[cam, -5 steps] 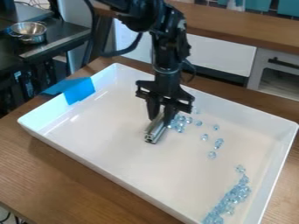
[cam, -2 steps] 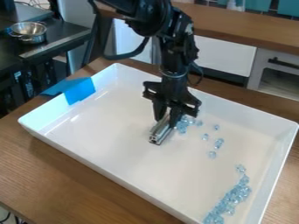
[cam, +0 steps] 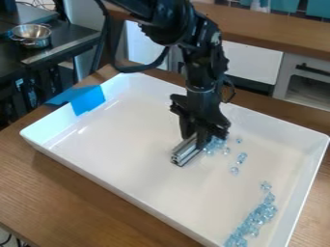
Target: Sweep into pile
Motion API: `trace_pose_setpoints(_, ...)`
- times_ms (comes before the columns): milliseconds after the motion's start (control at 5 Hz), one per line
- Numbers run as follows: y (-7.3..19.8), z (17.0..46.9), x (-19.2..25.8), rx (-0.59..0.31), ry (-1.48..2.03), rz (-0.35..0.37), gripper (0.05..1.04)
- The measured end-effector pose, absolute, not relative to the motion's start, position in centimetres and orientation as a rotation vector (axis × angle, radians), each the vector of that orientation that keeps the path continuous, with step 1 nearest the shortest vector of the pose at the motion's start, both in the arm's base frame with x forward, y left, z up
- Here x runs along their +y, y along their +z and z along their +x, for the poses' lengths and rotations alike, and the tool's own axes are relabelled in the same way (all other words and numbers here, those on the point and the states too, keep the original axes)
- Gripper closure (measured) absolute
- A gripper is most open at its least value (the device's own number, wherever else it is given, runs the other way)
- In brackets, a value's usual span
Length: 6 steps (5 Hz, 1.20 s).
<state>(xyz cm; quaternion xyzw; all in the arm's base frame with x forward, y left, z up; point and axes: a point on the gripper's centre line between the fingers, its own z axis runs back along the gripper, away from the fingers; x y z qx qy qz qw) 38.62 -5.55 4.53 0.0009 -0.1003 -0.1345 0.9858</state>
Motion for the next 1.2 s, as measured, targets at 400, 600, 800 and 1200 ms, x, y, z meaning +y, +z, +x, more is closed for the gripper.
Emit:
trace_pose_setpoints(400, 4.5, 38.2, -6.4, -0.24, -0.447, 0.001, 0.745)
trace_pose_setpoints(600, 4.6, 37.4, -7.9, -0.243, -0.509, -0.011, 0.745)
trace_pose_setpoints(800, 4.8, 35.5, -10.3, -0.225, -0.573, -0.033, 0.745)
trace_pose_setpoints(1200, 6.4, 32.2, -13.7, -0.204, -0.668, -0.069, 0.745)
